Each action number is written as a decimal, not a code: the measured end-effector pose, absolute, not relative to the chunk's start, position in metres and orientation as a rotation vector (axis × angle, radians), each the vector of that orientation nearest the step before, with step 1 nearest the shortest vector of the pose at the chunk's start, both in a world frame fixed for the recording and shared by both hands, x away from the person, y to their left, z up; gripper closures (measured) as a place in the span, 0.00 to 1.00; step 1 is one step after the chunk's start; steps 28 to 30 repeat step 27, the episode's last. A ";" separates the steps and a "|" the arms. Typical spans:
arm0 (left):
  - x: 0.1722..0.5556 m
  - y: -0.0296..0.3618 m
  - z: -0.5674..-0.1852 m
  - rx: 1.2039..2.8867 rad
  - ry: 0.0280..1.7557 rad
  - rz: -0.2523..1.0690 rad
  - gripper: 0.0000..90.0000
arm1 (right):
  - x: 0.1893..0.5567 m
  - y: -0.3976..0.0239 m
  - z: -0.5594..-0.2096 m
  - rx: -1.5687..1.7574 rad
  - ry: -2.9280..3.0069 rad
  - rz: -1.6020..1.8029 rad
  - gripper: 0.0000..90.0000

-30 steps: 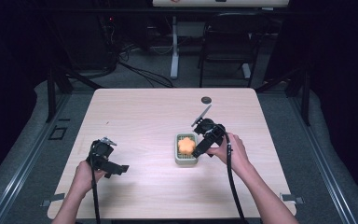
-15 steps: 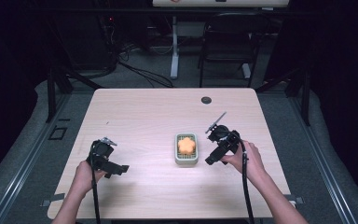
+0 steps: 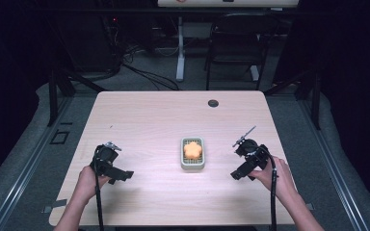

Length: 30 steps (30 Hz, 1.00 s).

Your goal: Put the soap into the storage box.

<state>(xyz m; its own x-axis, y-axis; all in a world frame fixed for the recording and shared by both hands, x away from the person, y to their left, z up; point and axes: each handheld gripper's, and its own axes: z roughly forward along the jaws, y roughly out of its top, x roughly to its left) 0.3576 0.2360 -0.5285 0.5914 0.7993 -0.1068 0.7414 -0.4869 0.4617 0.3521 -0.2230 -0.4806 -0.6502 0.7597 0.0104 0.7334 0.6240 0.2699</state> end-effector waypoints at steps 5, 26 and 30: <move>0.358 0.236 -0.529 2.362 1.228 0.167 0.00 | 0.342 -0.238 -0.488 1.293 2.722 0.373 0.02; 0.358 0.233 -0.528 2.369 1.207 0.173 0.00 | 0.315 -0.273 -0.526 1.459 2.649 0.297 0.07; 0.358 0.234 -0.528 2.369 1.208 0.173 0.00 | 0.316 -0.274 -0.526 1.473 2.648 0.310 0.07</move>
